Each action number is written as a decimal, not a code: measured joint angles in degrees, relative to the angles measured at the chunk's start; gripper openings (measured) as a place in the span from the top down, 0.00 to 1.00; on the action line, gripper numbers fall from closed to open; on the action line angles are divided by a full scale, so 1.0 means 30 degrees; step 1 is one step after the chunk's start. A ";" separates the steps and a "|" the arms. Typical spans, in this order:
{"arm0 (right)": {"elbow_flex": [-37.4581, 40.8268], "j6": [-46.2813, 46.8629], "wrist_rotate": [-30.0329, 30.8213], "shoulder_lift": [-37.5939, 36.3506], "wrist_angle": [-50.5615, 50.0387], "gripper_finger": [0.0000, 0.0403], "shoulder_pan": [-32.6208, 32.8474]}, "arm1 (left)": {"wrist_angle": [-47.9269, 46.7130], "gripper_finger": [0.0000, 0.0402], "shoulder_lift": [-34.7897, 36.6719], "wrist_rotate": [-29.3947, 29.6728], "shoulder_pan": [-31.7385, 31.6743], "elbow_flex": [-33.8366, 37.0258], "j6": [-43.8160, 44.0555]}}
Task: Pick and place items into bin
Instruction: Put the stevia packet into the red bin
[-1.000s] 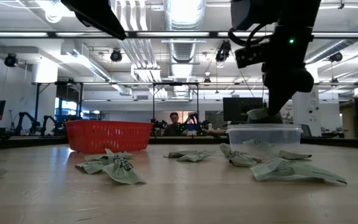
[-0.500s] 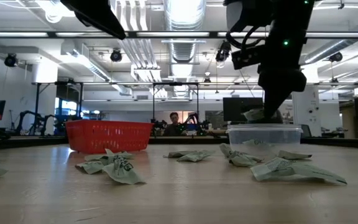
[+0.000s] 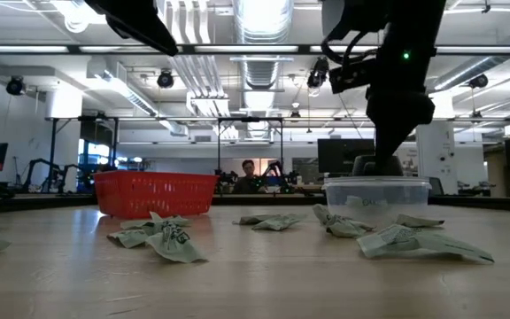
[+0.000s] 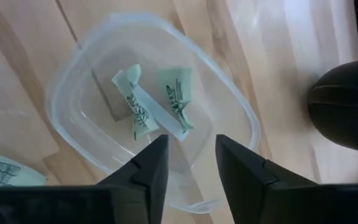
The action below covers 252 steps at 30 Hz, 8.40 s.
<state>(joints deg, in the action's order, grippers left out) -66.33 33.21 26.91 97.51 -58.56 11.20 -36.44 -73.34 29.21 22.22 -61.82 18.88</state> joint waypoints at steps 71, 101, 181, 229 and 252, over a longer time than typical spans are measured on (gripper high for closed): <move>0.6188 0.8974 -0.0118 -0.8203 0.7240 0.82 1.1441 | -0.0219 0.72 -0.7053 -1.3535 0.3676 -0.1130 0.4097; 0.6473 0.6920 0.0591 -0.8196 0.7228 0.84 1.1433 | -0.0009 0.72 -0.6630 -1.1553 0.6376 0.0989 2.1078; 0.7191 0.6782 0.0562 -0.8196 0.8330 0.86 1.1433 | 0.0441 0.63 -0.9435 -1.0033 0.6375 0.0255 2.5396; 0.7186 0.8568 0.1592 -0.8196 0.9516 0.86 1.1418 | -0.4889 1.00 -0.2270 0.2639 0.4811 0.0219 1.7764; 0.7186 1.0863 0.2687 -0.8196 1.0881 0.86 1.1425 | -0.3998 1.00 -0.3656 0.4429 -0.3143 0.0979 0.4402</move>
<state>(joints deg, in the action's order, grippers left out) -44.77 65.80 34.98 72.93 -25.92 45.47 -48.44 -84.31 42.49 12.79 -58.88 32.08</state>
